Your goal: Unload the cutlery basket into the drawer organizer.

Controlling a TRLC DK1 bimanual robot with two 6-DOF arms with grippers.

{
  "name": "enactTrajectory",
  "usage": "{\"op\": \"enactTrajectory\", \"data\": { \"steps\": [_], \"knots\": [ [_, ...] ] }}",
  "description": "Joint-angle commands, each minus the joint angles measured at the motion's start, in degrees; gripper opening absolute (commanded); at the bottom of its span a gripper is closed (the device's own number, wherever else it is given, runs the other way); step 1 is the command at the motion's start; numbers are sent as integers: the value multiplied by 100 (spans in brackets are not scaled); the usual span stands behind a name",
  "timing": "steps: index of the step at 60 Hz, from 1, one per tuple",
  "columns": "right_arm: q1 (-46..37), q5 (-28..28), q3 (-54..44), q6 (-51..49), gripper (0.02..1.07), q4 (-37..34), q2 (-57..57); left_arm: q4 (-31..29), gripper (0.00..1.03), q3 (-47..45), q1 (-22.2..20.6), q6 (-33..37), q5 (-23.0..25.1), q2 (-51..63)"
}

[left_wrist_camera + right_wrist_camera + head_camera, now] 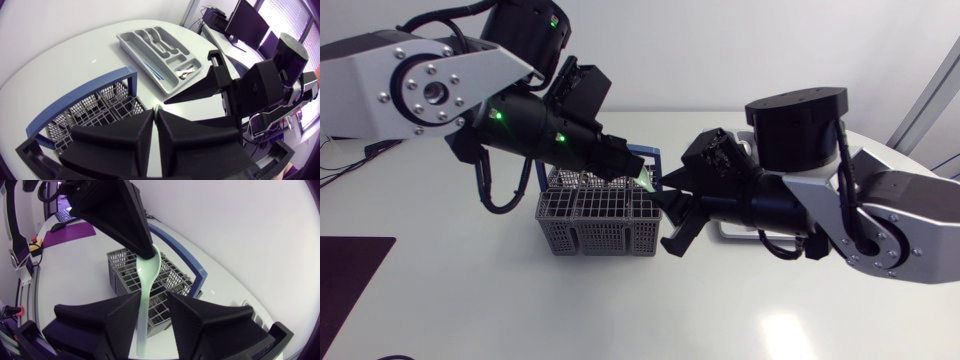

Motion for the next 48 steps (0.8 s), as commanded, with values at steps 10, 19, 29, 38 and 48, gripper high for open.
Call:
{"op": "enactTrajectory", "data": {
  "steps": [10, 19, 29, 38, 48],
  "knots": [
    [129, 43, 94, 139, 15, -39, 127, 70, 10, 41, 9, -179, 51, -181],
    [191, 26, 59, 131, 13, -48, 109, 79, 10, -3, 44, -179, 51, -269],
    [217, 26, 32, 113, 8, -30, 118, 105, 10, -65, 52, -179, 51, -313],
    [226, 26, -11, 104, 8, -13, 109, 105, 10, -65, 52, -179, 51, -331],
    [243, -27, -73, 43, 8, -21, 48, 114, 26, -47, 61, -179, 51, -348]
  ]
}}
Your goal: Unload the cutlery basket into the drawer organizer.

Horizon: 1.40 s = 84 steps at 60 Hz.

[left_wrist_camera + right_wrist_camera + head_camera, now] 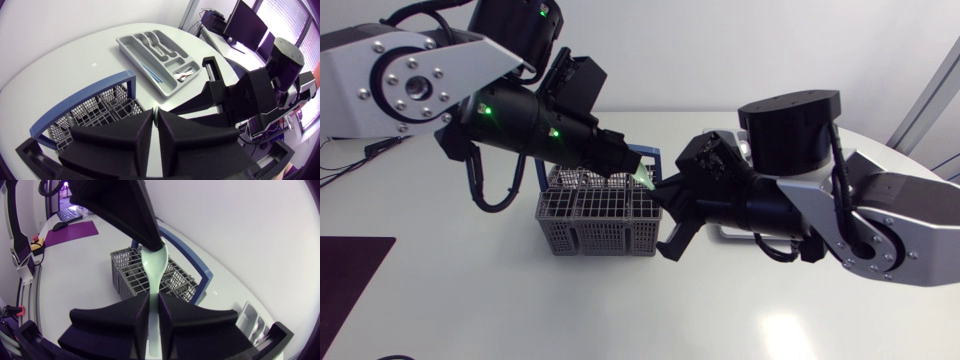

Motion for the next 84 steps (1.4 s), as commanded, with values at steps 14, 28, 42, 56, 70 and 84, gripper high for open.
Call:
{"op": "enactTrajectory", "data": {
  "steps": [14, 28, 42, 56, 70, 84],
  "knots": [
    [106, -222, -341, -309, 8, -151, -291, 175, 100, 41, 266, -135, 45, -380],
    [-1151, -1418, -570, -1478, 8, -1030, -853, 184, 100, 58, 881, -29, 1, -643],
    [-3199, -2701, -297, -3499, 8, -2260, -932, 175, 99, -196, 1232, 331, -808, -758],
    [-4456, -3044, -69, -5204, 8, -2691, -194, 184, 99, -548, 1769, 656, -949, -907],
    [-5308, -3079, 221, -6567, 8, -2867, 738, 395, 99, -935, 2252, 806, -1089, -1294],
    [-5862, -2947, 538, -7674, 8, -2753, 1740, 465, 99, -1269, 2437, 955, -1089, -1549]
  ]
}}
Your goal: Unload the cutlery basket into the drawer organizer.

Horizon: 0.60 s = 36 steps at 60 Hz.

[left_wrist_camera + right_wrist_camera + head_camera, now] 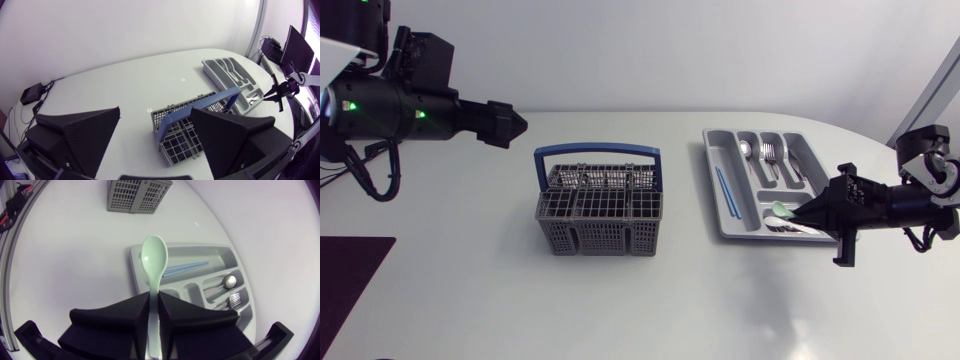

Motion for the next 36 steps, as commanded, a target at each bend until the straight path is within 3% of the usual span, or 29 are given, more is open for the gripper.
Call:
{"op": "enactTrajectory", "data": {
  "steps": [1, 23, 36],
  "knots": [
    [-171, 85, 173, -641, 8, 43, 426, 81, 99, -301, 89, 135, -38, -170],
    [-470, 586, 964, -1194, 8, 219, 1393, 230, 99, -643, 160, 267, -55, -407],
    [-364, 1201, 1017, -1511, 8, 316, 1762, 380, 99, -863, 160, 346, -135, -548]
  ]
}}
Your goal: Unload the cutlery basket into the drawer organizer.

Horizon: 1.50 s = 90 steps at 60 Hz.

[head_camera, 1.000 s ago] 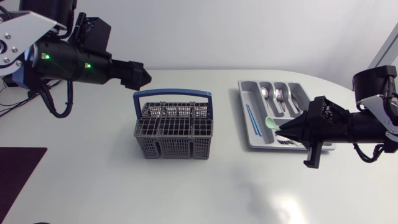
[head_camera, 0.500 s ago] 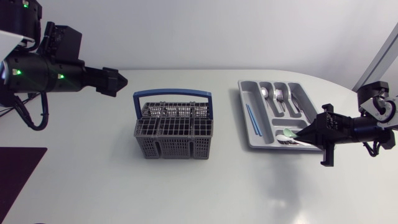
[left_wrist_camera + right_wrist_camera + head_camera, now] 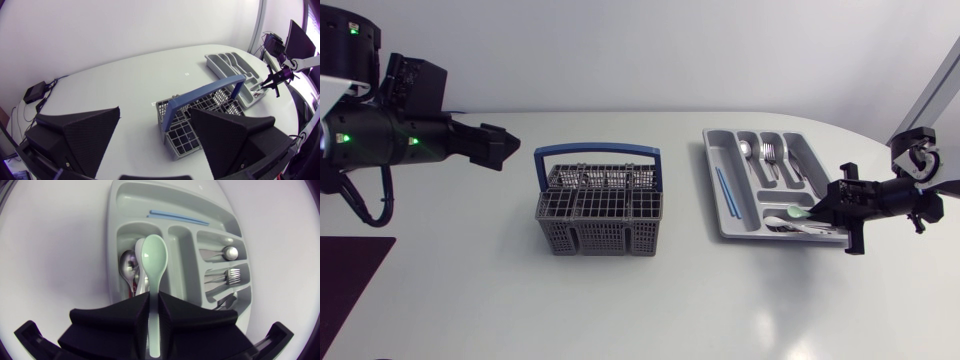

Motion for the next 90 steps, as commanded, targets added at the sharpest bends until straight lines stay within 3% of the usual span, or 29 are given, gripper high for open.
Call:
{"op": "enactTrajectory", "data": {
  "steps": [1, 5, 14, 26, 34, 55, 64, 74, 90],
  "knots": [
    [62, 152, -41, -313, 8, 54, 198, 152, 99, -229, 55, 158, -67, -148],
    [80, 231, -120, -313, 17, 177, 206, 249, 99, -326, 55, 202, -102, -200],
    [88, 240, -173, -164, 59, 379, 189, 390, 99, -484, 55, 308, -111, -306],
    [71, 187, -437, 82, 76, 792, -13, 803, 99, -862, 178, 466, -120, -631],
    [53, -15, -595, 364, 103, 862, -418, 882, 99, -985, 248, 563, -120, -868],
    [-87, -736, -1333, 1568, 103, 1222, -2290, 952, 99, -1434, 661, 870, -120, -1747],
    [-35, -727, -1711, 2842, 103, 1741, -3142, 979, 99, -1724, 819, 1029, -120, -2187],
    [97, -455, -2247, 4196, 103, 2101, -4127, 1031, 99, -2101, 1144, 1037, -76, -2705],
    [106, 117, -3056, 5576, 103, 2708, -5507, 1075, 99, -2611, 1162, 888, -67, -3505]
  ]
}}
